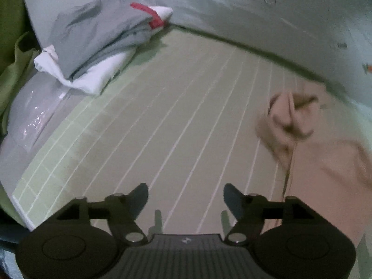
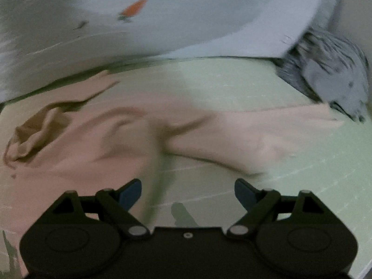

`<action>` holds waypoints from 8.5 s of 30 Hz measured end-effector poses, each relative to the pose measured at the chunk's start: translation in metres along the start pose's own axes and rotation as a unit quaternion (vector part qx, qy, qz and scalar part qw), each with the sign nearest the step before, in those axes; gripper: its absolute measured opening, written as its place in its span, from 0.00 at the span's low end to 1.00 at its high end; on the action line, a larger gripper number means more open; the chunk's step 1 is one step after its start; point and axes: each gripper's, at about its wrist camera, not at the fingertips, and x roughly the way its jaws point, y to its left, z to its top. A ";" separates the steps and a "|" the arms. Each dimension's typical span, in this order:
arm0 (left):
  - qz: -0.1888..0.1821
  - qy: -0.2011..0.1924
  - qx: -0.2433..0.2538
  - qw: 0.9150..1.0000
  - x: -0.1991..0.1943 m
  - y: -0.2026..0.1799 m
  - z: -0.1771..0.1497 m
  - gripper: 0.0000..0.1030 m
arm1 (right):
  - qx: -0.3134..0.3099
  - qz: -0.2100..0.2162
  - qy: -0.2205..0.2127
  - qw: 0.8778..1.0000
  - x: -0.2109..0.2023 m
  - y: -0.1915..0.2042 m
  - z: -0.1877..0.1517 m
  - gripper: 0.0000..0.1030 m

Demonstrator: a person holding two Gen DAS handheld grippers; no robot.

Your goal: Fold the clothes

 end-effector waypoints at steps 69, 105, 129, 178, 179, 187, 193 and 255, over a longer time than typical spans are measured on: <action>0.034 0.034 0.056 0.997 -0.001 -0.089 -0.034 0.92 | 0.072 -0.027 0.005 0.997 -0.035 -0.093 -0.042 0.55; -0.036 -0.022 0.078 0.996 0.076 -0.161 0.132 0.75 | 0.095 -0.045 0.036 0.994 0.062 -0.138 0.056 0.67; 0.076 -0.037 -0.072 0.994 0.093 -0.027 0.141 0.19 | 0.077 -0.063 0.070 0.993 0.075 -0.124 0.054 0.61; 0.054 -0.045 -0.230 0.971 0.032 0.017 0.056 0.66 | 0.136 -0.046 0.057 0.988 0.052 -0.154 0.035 0.62; 0.048 -0.048 -0.216 0.974 0.027 0.009 0.054 0.66 | 0.142 -0.045 0.058 0.987 0.052 -0.161 0.034 0.62; 0.019 -0.066 -0.144 0.987 -0.006 -0.054 0.034 0.74 | 0.188 -0.046 0.041 0.980 0.067 -0.217 0.044 0.70; 0.013 -0.053 -0.123 0.991 -0.004 -0.087 0.048 0.74 | 0.223 -0.043 0.016 0.974 0.104 -0.242 0.081 0.68; -0.019 -0.041 -0.015 0.999 -0.077 -0.149 -0.043 0.75 | 0.152 -0.088 -0.202 0.964 -0.041 -0.303 0.007 0.26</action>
